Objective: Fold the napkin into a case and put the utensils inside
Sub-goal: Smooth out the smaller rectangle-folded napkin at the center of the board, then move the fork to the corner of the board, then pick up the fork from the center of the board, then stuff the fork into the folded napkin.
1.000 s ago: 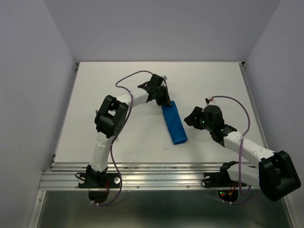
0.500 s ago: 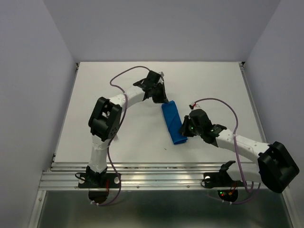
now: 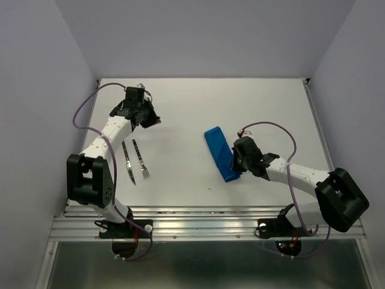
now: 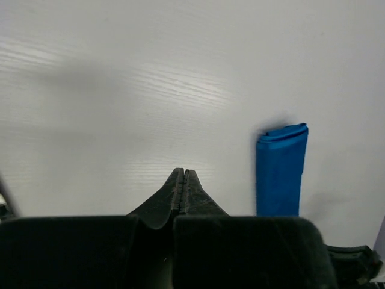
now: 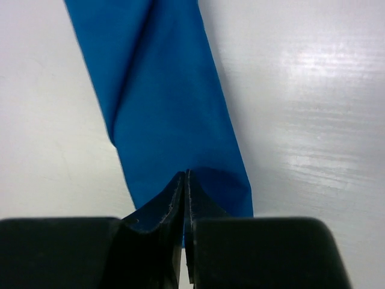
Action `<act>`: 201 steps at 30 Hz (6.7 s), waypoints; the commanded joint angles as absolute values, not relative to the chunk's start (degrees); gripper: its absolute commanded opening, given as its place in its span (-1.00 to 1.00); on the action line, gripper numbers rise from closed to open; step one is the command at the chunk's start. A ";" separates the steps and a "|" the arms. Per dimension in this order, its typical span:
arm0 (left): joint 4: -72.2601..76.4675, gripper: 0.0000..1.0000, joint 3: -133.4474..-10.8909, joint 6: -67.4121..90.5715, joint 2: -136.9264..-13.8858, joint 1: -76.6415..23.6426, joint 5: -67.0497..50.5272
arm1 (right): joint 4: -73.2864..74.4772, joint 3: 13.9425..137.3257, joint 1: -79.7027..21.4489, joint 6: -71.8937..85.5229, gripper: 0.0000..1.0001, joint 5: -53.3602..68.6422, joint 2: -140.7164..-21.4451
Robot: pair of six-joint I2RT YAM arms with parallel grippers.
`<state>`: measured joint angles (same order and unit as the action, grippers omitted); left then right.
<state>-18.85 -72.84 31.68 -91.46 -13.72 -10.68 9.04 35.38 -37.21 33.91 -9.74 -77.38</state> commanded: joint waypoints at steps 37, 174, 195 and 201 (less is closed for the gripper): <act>-22.51 -0.42 -53.00 37.78 -95.19 -8.60 3.44 | 9.14 48.95 -37.44 26.02 -0.22 -13.71 -74.18; -34.45 -0.01 -122.52 27.78 -137.20 -31.64 -10.81 | 31.29 60.91 -42.01 13.28 -0.99 -17.14 -92.63; -31.82 -0.02 -118.13 26.98 -137.90 -31.82 -13.62 | 24.62 62.84 -39.38 9.49 -0.99 -21.71 -96.33; -31.46 -0.03 -118.30 26.81 -138.34 -31.90 -14.68 | 20.92 61.61 -38.85 9.14 -0.99 -22.15 -96.50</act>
<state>-31.33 -119.22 28.14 -139.02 -31.48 -13.54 26.17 61.04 -39.44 10.00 -20.18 -96.51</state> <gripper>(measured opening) 0.493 0.132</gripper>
